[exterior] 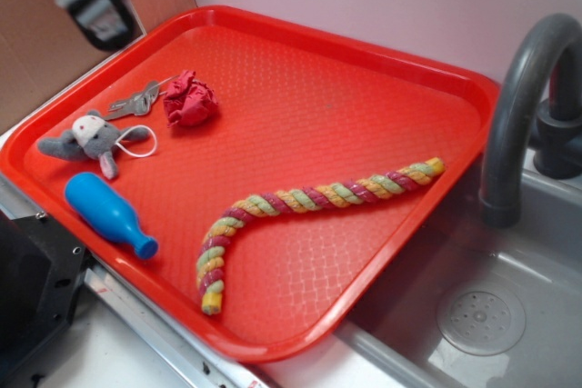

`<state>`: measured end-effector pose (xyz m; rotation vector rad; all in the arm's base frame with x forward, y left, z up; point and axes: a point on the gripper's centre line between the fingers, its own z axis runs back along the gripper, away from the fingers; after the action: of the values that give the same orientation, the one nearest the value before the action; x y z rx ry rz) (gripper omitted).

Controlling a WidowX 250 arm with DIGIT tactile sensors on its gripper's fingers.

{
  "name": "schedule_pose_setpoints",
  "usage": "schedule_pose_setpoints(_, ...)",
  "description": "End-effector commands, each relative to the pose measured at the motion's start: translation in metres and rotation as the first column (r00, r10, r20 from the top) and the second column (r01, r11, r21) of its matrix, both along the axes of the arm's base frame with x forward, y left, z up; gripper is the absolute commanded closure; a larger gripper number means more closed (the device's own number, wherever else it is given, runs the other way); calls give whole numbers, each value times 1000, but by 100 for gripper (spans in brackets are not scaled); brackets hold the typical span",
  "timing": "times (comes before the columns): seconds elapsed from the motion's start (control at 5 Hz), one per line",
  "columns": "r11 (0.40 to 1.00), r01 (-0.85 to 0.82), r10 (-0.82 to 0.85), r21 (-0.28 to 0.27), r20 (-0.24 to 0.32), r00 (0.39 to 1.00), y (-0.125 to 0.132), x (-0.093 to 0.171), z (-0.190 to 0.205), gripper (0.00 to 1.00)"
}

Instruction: Grab the multicolored rope.

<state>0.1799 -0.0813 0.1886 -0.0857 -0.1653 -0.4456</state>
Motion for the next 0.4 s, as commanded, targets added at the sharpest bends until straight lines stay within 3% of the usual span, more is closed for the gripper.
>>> schedule_pose_setpoints(0.0,996,71,-68,46,-59,996,-45,17,-52,0)
schedule_pose_setpoints(0.2,992,88,-77,87,-118,990,-51,24,-83,0)
